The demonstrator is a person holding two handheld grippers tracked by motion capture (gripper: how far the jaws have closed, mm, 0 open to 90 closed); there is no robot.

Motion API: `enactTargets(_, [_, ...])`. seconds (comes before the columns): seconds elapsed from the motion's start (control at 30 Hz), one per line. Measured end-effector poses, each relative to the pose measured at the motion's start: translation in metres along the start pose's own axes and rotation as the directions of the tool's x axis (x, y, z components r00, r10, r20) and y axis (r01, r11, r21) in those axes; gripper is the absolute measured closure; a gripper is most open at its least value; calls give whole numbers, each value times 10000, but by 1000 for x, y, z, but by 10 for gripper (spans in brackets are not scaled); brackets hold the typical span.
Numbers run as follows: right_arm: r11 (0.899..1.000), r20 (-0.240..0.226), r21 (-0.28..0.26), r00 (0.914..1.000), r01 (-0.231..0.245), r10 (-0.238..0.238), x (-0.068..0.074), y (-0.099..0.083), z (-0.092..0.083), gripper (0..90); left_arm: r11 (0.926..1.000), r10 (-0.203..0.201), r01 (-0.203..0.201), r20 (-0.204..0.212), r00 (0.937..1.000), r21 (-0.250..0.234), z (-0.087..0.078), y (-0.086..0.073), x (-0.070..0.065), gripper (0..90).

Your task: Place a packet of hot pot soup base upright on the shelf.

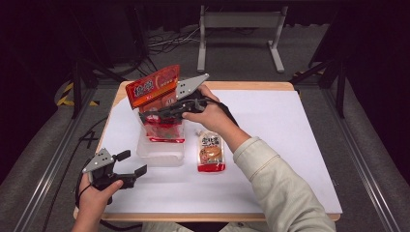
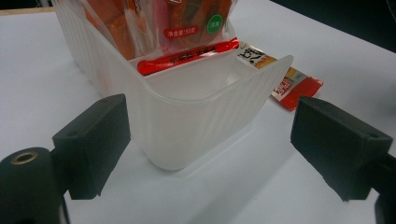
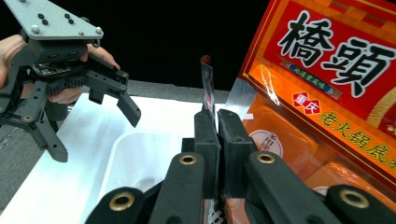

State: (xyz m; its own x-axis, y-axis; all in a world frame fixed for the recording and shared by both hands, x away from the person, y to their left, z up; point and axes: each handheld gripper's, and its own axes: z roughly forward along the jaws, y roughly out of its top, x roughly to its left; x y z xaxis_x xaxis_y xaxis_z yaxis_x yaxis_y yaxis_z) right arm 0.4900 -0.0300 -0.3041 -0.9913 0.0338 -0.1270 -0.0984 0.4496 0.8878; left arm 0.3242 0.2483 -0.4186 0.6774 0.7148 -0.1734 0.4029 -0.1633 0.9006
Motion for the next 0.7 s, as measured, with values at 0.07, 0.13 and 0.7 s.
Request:
enactTargets(0.07, [10000, -19, -4, 10000, 0, 0, 1, 0, 4, 874, 10000, -3, 3, 18, 10000, -3, 0, 0, 0, 129])
enactTargets(0.13, [10000, -47, 15, 10000, 23, -23, 2, -1, 7, 873, 10000, -28, 28, 29, 10000, -29, 0, 0, 0, 129])
enactTargets(0.7, [9982, -107, 510, 9994, -321, 327, 5, -22, 24, 858, 10000, -4, 4, 32, 10000, 38, 1, 0, 1, 129])
